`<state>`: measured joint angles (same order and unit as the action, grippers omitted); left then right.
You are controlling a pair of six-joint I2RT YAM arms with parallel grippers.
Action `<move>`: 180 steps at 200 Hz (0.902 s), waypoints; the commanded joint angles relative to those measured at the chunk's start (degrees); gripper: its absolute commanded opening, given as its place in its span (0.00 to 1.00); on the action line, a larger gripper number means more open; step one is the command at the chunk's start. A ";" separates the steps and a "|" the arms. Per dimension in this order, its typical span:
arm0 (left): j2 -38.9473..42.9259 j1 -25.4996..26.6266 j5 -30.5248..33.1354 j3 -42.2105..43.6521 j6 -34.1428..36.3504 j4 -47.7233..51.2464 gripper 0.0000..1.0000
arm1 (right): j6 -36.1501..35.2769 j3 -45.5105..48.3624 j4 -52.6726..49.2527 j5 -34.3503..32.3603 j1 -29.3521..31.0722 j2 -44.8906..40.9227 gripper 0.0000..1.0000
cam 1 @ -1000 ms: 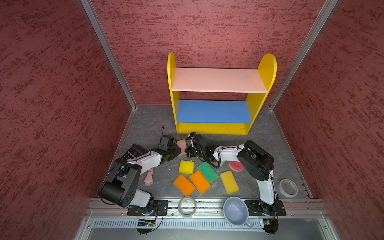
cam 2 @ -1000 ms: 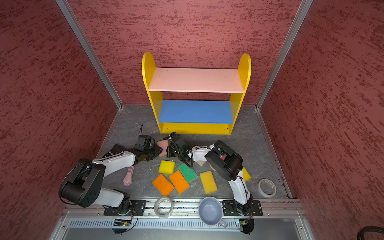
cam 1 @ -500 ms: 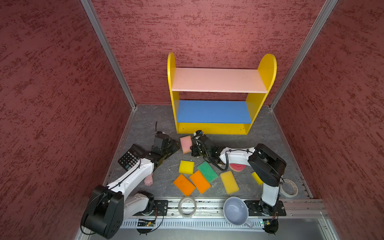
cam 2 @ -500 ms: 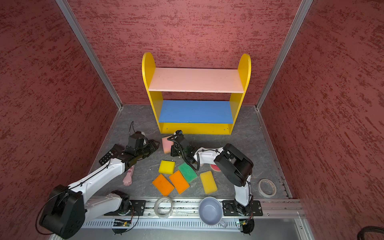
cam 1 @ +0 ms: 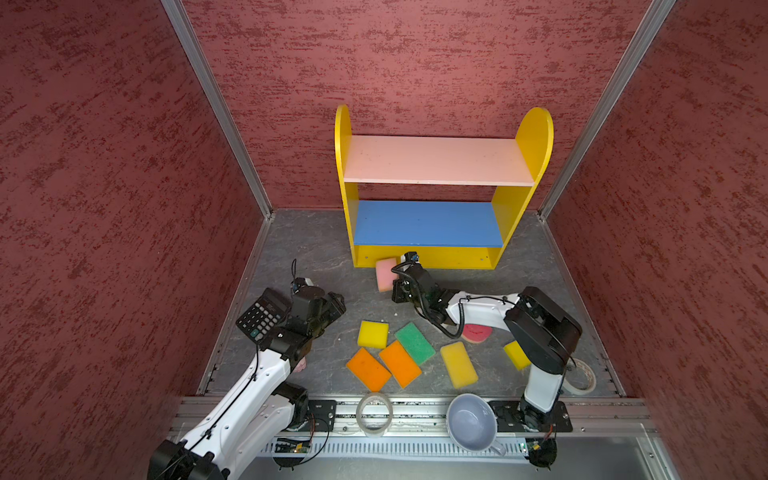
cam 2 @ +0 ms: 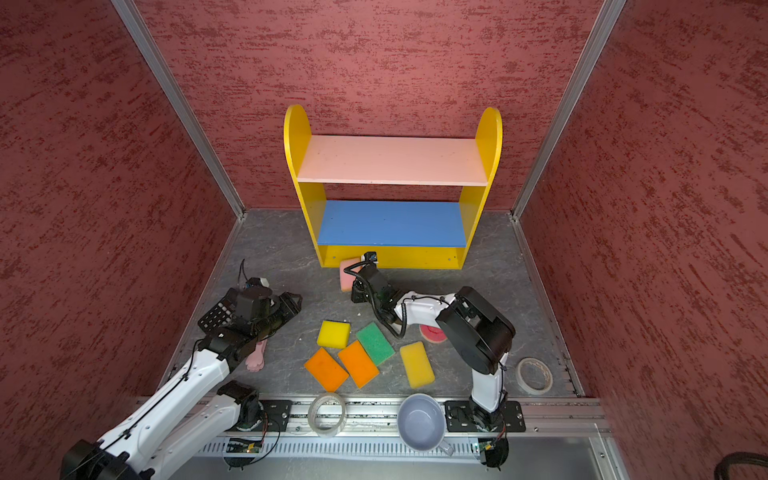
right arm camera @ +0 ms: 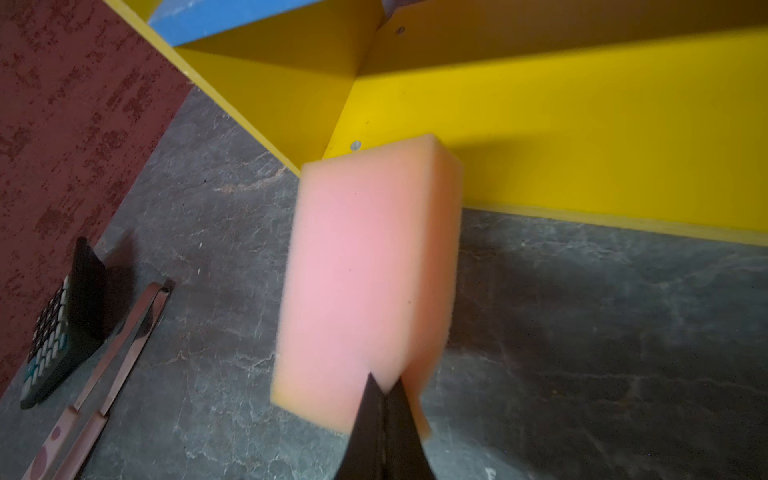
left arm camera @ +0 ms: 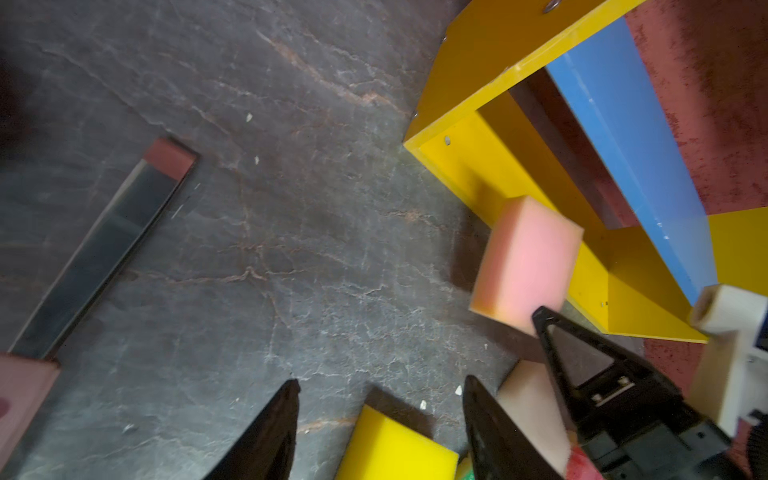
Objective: Place and organize the cleaning sponges onto the shelf
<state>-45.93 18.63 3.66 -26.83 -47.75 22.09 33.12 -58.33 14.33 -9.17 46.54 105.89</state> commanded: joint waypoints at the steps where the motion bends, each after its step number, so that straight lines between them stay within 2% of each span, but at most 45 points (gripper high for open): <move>1: 0.41 -0.78 1.02 0.42 0.63 1.52 0.63 | -0.62 -2.09 4.40 -4.75 -0.64 1.44 0.00; 59: -2.53 -1.15 -0.49 -0.50 1.09 0.08 0.64 | -4.69 -9.79 7.76 -8.60 -1.10 9.98 0.00; 128: -3.37 -1.40 -0.96 0.53 0.55 -0.69 0.64 | -0.17 -13.76 10.10 -8.80 -3.46 17.06 0.00; 145: -3.49 -1.43 -1.26 0.55 0.65 -0.92 0.64 | 0.24 -14.60 9.97 -8.39 -4.08 18.03 0.14; 180: -4.52 -1.50 -1.44 0.51 0.67 -1.12 0.64 | 1.87 -12.62 10.35 -7.14 -4.53 16.48 0.22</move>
<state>-49.84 17.56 2.79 -26.57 -47.72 22.22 32.36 -71.20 23.07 -16.25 43.11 123.48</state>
